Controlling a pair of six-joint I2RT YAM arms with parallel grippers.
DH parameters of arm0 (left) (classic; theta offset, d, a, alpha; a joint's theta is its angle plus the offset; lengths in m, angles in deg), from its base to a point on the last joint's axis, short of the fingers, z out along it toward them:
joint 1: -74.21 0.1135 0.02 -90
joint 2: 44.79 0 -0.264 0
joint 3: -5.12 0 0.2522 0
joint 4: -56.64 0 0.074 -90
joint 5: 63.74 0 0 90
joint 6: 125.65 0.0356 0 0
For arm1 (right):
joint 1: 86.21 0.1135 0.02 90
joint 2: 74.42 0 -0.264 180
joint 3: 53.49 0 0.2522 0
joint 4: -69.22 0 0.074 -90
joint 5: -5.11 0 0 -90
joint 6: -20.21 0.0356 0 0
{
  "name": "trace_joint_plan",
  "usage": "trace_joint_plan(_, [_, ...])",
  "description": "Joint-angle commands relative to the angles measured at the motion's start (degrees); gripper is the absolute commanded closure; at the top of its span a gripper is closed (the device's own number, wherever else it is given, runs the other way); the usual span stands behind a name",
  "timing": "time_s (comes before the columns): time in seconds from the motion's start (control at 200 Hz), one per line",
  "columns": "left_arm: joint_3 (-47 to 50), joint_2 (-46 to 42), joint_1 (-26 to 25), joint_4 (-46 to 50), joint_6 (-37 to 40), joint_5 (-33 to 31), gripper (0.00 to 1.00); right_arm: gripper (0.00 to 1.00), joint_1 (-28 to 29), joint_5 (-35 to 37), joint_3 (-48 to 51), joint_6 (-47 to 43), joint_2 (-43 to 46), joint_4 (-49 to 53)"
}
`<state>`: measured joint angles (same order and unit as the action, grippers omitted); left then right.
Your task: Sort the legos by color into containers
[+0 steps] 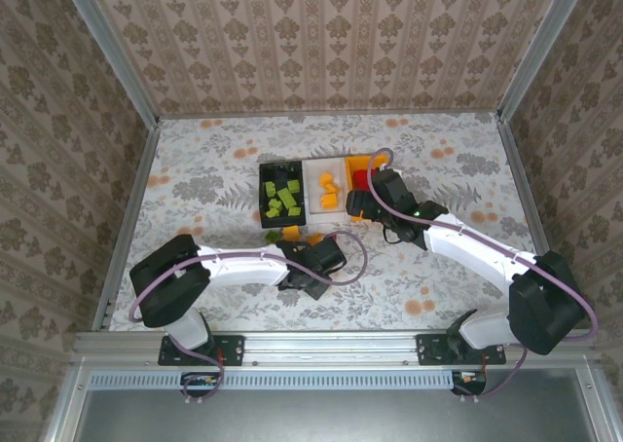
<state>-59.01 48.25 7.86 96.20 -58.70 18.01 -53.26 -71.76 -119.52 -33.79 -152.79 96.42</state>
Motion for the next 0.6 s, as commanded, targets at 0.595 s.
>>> trace_joint_plan(0.595, [-6.90, -11.42, 27.52, -5.86, -3.37, -3.63, 0.73, 0.13, -0.52, 0.76, 0.77, 0.29, -0.29, 0.58])
